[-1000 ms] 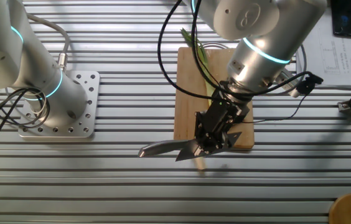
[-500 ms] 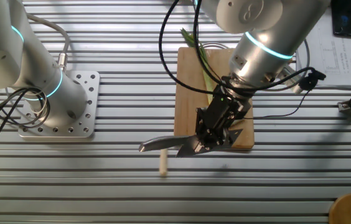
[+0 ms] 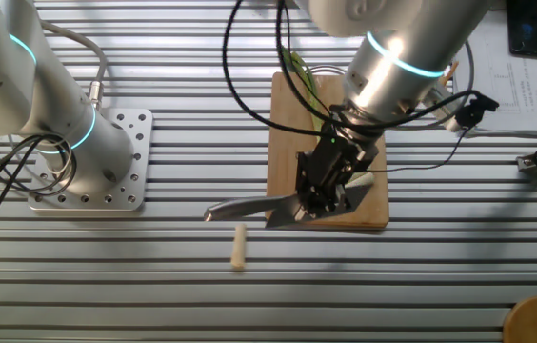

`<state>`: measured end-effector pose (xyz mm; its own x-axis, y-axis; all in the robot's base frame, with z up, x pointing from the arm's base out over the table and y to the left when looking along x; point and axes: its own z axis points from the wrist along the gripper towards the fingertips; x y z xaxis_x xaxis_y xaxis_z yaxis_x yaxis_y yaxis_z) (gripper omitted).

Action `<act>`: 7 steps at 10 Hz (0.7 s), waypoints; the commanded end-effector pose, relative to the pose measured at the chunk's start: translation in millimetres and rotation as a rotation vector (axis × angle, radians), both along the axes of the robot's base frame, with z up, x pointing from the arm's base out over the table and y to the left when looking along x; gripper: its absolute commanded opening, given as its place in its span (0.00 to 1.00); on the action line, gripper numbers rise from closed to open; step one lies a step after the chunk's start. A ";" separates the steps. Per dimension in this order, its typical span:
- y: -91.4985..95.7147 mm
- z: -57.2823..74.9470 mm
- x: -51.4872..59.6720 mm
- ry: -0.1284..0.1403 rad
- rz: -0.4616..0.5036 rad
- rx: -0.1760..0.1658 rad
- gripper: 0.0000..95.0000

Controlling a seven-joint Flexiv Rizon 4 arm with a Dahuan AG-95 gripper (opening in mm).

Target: Chop the scallions

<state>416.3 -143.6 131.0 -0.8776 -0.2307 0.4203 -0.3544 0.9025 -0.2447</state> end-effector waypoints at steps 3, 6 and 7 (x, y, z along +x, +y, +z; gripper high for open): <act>18.5 7.5 -3.5 -0.082 -0.033 0.136 0.00; 49.6 10.3 -7.6 -0.138 -0.049 0.139 0.00; 53.7 10.0 -7.9 -0.144 -0.053 0.143 0.00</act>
